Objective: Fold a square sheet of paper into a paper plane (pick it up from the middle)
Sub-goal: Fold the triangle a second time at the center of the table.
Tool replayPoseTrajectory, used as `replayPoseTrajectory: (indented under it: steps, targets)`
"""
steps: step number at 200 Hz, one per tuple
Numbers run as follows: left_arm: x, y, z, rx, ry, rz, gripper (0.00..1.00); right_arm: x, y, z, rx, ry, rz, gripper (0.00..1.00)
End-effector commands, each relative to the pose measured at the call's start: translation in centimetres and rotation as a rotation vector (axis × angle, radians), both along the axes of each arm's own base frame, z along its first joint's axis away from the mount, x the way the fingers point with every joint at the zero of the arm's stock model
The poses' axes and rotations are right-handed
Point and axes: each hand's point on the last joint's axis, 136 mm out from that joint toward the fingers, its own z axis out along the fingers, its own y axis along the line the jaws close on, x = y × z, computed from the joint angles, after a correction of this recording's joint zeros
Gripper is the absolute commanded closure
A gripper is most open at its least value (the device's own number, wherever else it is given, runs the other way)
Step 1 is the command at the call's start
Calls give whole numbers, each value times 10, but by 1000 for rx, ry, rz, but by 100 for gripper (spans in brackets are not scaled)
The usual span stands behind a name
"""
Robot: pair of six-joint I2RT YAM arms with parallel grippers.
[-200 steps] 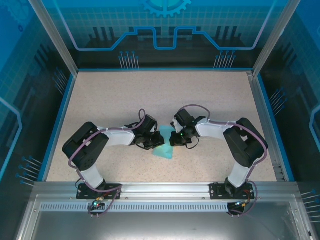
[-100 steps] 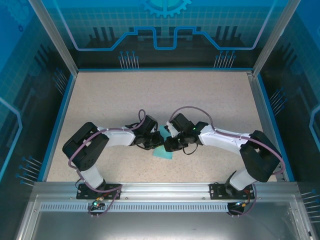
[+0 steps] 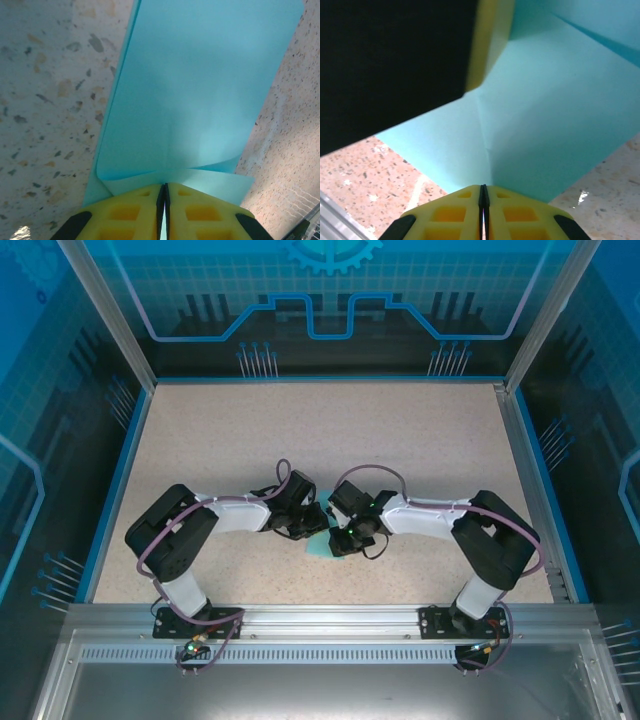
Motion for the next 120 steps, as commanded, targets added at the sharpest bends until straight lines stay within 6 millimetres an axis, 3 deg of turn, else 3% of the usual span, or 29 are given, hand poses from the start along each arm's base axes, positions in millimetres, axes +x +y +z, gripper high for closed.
replayPoseTrajectory:
  steps: [1, 120]
  targets:
    - [-32, 30, -42, 166, 131, 16, 87, -2, -6, -3, -61, 1, -3, 89]
    - [-33, 32, -43, 178, 133, 14, 87, -12, -12, -14, -70, 42, -3, 89]
